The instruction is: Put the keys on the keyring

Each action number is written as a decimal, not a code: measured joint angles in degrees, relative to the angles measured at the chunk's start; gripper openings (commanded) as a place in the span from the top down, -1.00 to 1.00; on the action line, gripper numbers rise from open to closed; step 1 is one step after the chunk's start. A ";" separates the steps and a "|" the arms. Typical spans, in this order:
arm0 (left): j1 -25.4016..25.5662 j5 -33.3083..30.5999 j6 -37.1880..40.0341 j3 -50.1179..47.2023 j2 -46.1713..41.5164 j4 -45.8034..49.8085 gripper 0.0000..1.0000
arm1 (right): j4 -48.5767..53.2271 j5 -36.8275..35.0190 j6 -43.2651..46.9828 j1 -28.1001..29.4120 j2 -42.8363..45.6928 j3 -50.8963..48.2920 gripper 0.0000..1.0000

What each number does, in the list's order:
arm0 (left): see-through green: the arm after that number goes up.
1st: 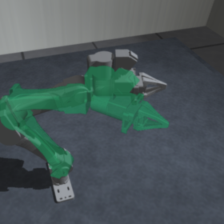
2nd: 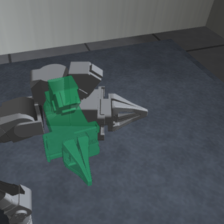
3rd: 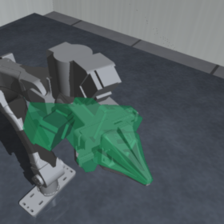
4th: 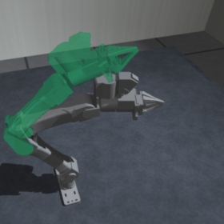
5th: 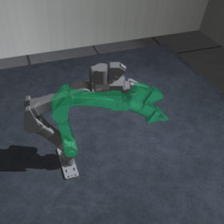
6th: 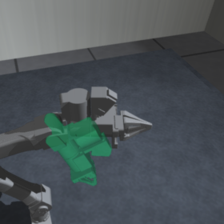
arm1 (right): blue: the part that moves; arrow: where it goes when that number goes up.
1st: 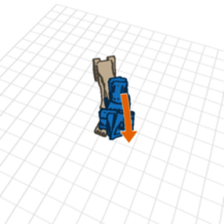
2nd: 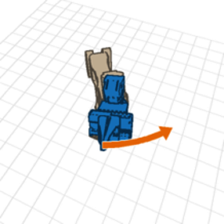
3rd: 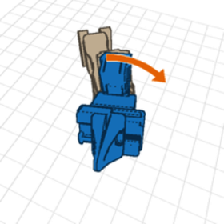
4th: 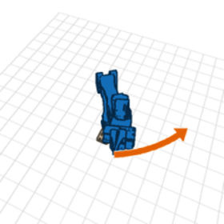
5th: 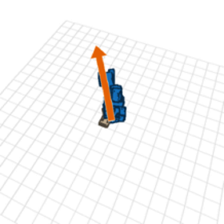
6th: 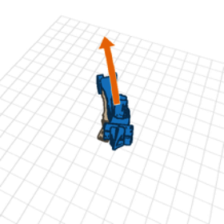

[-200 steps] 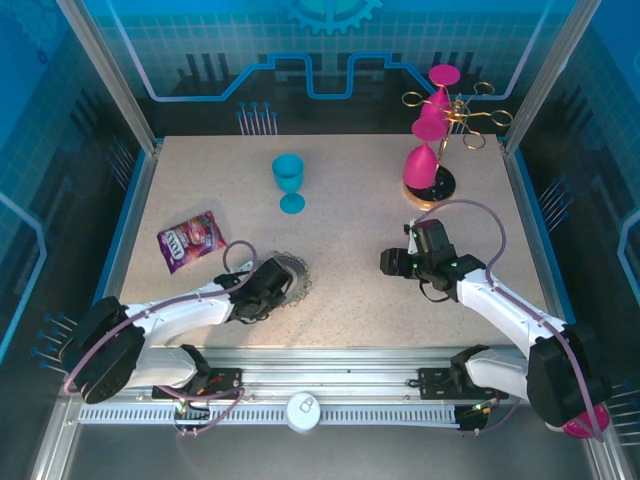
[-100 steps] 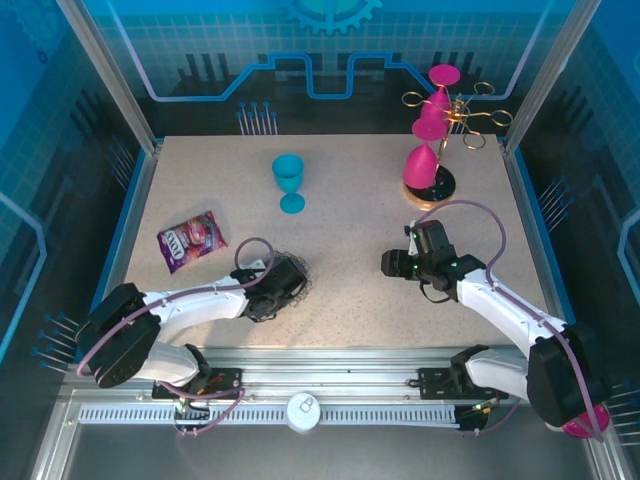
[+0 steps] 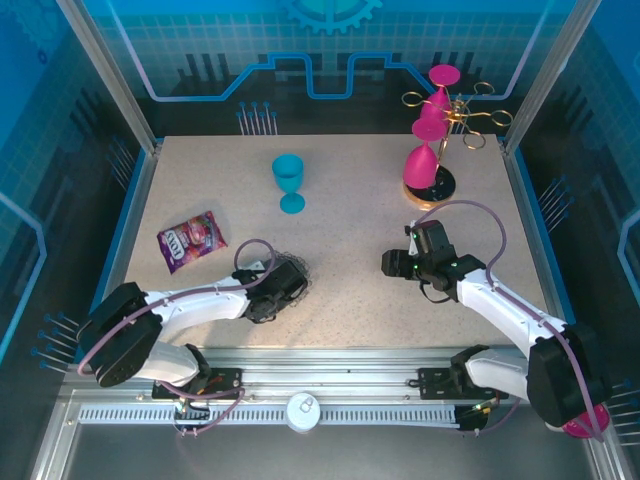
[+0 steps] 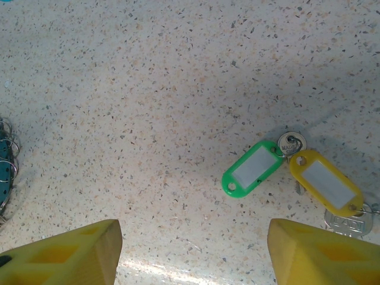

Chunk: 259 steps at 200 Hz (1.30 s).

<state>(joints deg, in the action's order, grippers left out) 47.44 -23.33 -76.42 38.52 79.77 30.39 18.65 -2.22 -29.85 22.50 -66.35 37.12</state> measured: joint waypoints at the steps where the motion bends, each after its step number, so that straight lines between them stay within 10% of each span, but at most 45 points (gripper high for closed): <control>1: 0.00 0.00 0.02 0.00 0.02 0.00 0.64 | 0.00 0.00 0.00 0.00 0.00 0.00 -0.33; 191: 0.20 -1.14 1.07 -0.07 0.04 0.74 1.00 | 1.51 -0.39 0.02 0.00 2.14 0.02 -0.33; 259: 0.24 -0.85 32.96 3.72 -12.66 -3.85 1.00 | 1.55 0.07 1.84 0.00 3.74 1.20 -0.31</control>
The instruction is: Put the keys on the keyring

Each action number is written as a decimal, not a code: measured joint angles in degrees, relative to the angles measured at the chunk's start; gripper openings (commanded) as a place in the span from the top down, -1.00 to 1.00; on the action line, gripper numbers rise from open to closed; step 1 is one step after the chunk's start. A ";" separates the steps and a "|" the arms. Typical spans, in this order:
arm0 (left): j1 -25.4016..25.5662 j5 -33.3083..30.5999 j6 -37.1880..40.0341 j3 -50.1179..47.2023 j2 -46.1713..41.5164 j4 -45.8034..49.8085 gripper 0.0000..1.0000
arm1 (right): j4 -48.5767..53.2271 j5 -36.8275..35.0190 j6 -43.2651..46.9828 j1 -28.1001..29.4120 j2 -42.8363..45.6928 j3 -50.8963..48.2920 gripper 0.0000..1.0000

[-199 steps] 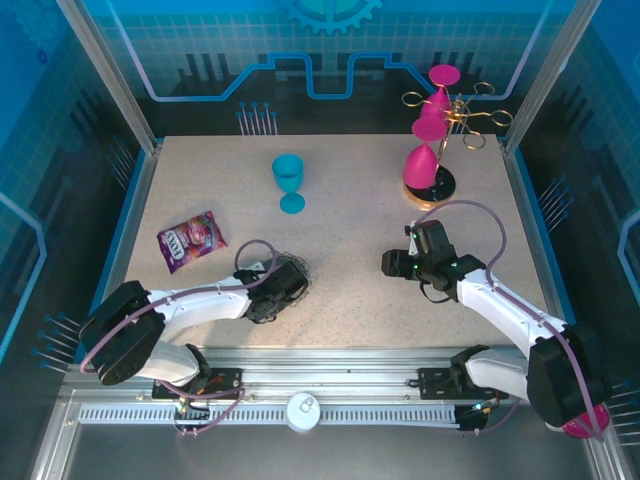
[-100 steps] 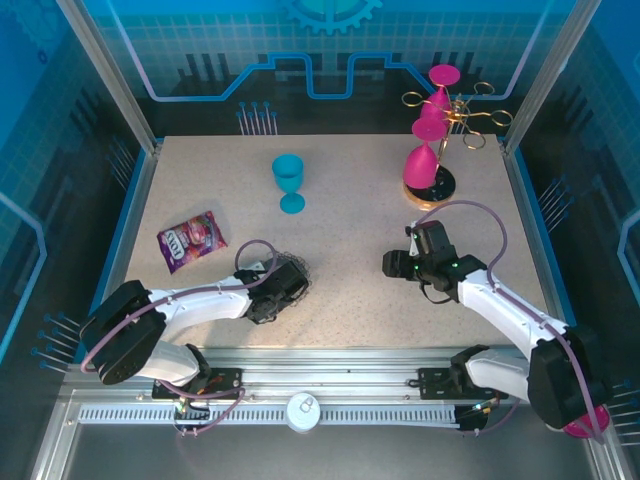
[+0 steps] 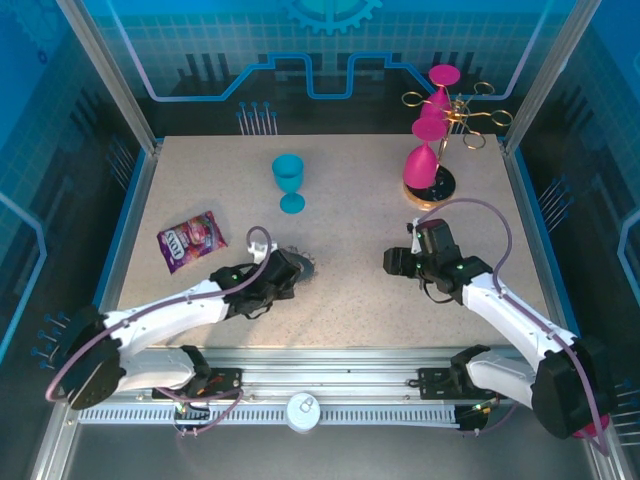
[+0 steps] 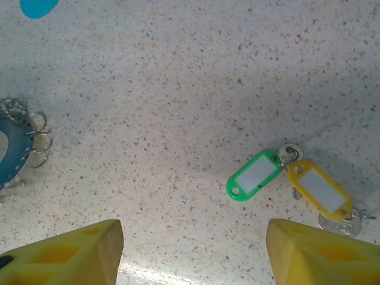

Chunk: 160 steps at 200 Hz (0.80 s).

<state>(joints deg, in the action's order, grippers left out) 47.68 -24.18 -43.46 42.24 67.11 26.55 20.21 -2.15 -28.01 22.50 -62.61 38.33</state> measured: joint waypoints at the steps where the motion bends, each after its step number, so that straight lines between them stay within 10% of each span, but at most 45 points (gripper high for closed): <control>1: 0.00 0.04 0.59 0.04 -0.20 -0.17 1.00 | 0.00 0.04 0.09 0.00 0.02 0.09 -0.31; 70: -2.58 7.54 44.41 2.27 -7.52 -13.51 1.00 | 0.74 1.11 8.09 -0.02 1.05 7.56 -0.30; 160: -13.00 32.63 72.08 7.30 1.27 -16.41 1.00 | -2.47 6.27 19.52 -0.04 -1.88 13.03 -0.29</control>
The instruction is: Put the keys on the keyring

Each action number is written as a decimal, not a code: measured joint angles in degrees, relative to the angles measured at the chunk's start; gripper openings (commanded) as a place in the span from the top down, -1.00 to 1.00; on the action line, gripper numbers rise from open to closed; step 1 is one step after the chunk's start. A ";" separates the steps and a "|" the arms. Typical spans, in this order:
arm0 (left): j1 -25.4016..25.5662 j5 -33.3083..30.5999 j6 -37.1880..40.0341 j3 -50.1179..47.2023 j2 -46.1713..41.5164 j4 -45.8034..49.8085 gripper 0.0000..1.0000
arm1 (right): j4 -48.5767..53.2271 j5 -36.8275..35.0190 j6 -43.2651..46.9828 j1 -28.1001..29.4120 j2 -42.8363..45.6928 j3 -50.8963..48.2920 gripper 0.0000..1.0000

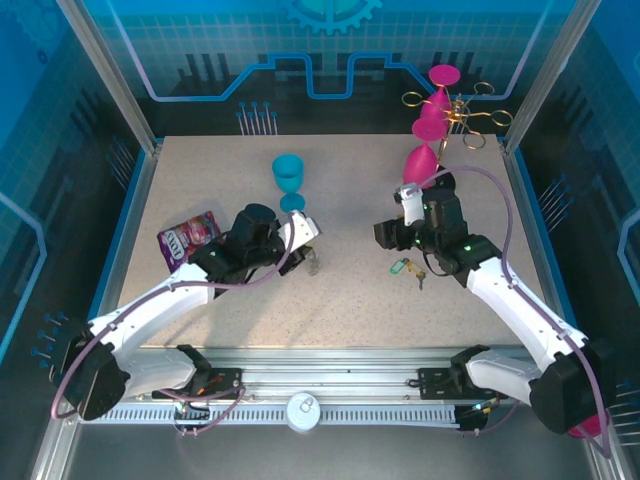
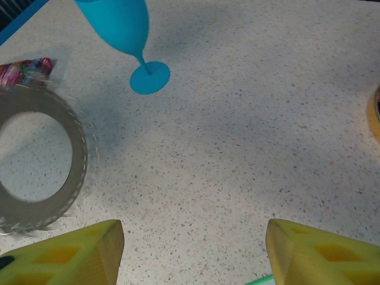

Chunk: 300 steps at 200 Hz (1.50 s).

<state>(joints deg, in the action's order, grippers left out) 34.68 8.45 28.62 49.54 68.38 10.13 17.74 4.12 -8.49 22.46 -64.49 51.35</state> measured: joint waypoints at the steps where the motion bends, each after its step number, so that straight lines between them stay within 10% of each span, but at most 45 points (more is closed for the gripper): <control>1: -0.02 0.17 0.17 -0.04 0.07 -0.09 1.00 | -0.02 0.07 0.09 0.00 -0.04 0.00 -0.28; 137: -0.46 17.62 14.84 -9.57 3.78 -16.96 1.00 | -32.52 24.00 33.20 8.35 0.31 -19.54 0.26; 300: -1.57 21.05 -0.09 -16.00 0.48 -22.56 1.00 | -35.60 24.44 46.12 13.29 -7.69 -18.75 0.48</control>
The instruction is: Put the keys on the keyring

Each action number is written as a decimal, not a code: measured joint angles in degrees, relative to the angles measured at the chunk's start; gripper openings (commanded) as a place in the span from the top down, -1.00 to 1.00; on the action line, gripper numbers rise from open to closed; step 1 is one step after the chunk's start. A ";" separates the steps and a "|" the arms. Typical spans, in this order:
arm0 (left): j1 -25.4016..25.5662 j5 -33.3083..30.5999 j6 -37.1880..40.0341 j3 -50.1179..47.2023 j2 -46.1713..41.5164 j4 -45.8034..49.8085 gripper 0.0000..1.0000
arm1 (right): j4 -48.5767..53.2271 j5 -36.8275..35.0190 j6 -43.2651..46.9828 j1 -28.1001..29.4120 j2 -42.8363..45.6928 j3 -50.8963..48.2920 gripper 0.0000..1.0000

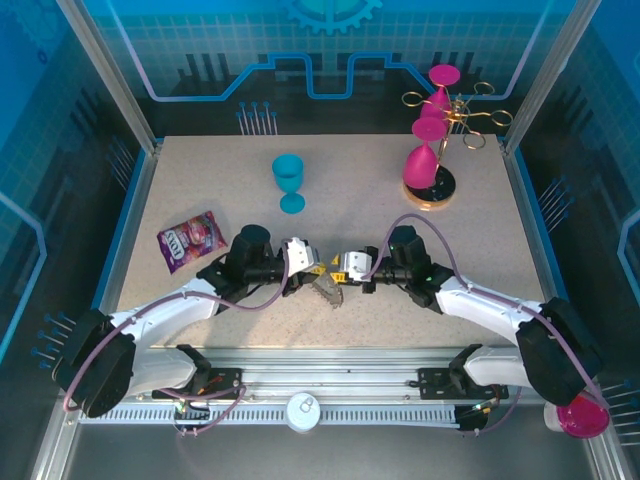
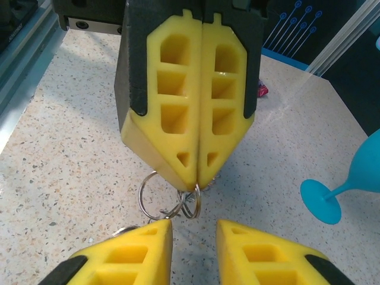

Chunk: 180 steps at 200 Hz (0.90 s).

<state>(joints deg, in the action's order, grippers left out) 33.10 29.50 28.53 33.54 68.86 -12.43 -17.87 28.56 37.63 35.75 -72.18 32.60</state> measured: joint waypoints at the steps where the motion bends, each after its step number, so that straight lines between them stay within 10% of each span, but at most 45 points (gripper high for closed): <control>1: 0.00 0.00 0.00 0.00 0.00 0.02 1.00 | -0.02 -0.02 -0.02 0.00 0.00 0.00 0.48; 155: -0.33 1.46 0.04 -0.83 -0.94 0.13 1.00 | -4.74 0.70 -1.40 1.70 -3.93 0.52 1.00; 180: -0.33 0.76 -0.07 -0.98 -1.95 0.00 0.17 | -5.84 1.16 -1.84 1.70 -4.07 0.52 1.00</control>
<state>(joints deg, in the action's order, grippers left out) 32.77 30.26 28.47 32.56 66.92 -12.43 -23.70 29.71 35.79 37.45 -76.25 33.12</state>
